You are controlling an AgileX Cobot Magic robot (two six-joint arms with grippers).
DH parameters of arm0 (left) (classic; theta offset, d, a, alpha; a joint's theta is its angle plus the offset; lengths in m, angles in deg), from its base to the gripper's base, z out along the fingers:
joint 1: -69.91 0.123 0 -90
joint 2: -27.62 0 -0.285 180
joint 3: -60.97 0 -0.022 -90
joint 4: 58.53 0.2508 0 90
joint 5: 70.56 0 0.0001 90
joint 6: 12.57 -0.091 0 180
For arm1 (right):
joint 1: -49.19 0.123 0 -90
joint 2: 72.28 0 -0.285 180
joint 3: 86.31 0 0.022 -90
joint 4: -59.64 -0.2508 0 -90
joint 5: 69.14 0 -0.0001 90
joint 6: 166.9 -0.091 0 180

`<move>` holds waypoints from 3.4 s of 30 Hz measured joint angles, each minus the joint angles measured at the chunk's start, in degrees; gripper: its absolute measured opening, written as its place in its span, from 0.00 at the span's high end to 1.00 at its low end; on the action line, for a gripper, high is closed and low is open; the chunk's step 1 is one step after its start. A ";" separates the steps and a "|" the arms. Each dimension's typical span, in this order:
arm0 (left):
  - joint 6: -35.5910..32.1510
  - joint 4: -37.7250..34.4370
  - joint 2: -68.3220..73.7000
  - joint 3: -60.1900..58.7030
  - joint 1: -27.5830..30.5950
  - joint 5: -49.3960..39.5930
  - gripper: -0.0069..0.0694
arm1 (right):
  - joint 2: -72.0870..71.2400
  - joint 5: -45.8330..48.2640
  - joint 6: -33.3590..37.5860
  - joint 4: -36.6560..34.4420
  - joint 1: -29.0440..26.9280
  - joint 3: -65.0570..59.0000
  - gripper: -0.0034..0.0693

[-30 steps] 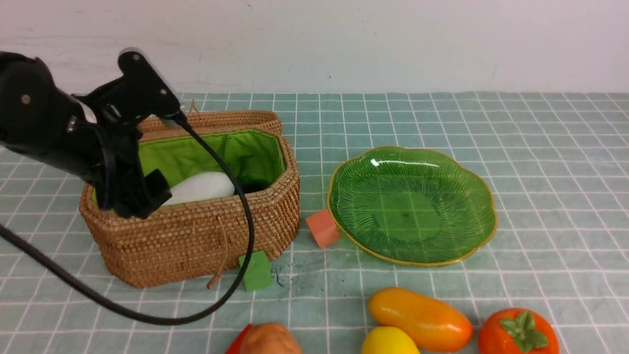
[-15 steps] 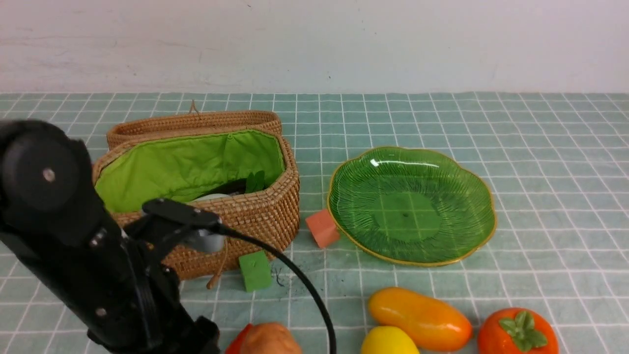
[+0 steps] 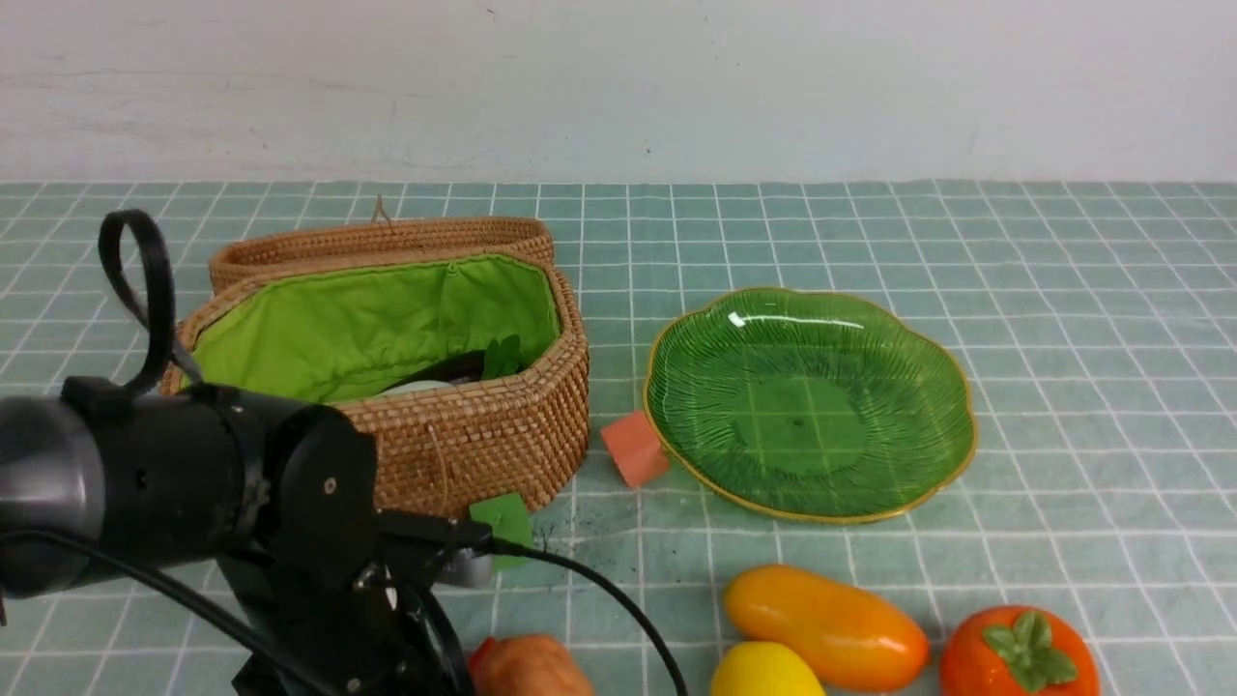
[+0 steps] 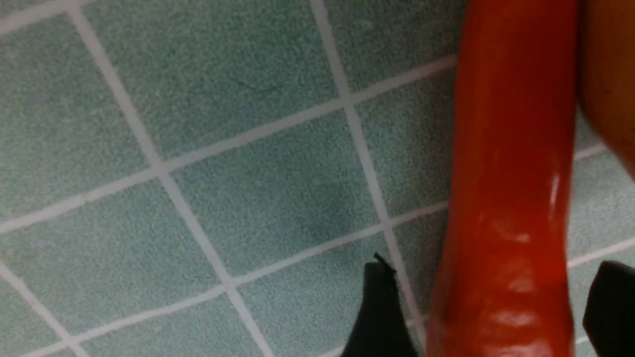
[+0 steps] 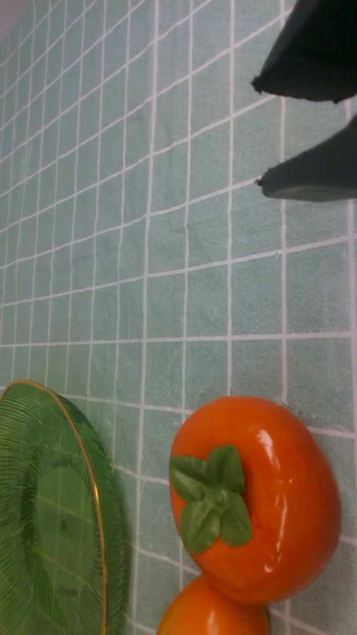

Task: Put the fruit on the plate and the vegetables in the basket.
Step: Use the left arm to grab a carrot and put it into the left basket, then grab a potato with your left arm and place it in the basket on the left

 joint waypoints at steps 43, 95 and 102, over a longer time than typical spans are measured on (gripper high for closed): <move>-19.09 38.72 3.37 27.62 8.44 10.77 0.05 | 0.00 0.00 0.00 0.00 0.00 0.00 0.62; 20.29 0.69 -9.75 15.14 -2.37 -5.86 0.20 | 0.00 0.00 0.00 0.00 0.00 0.00 0.62; 18.86 8.48 -14.15 28.25 8.74 -10.76 0.20 | 0.00 0.00 0.00 0.00 0.00 0.00 0.62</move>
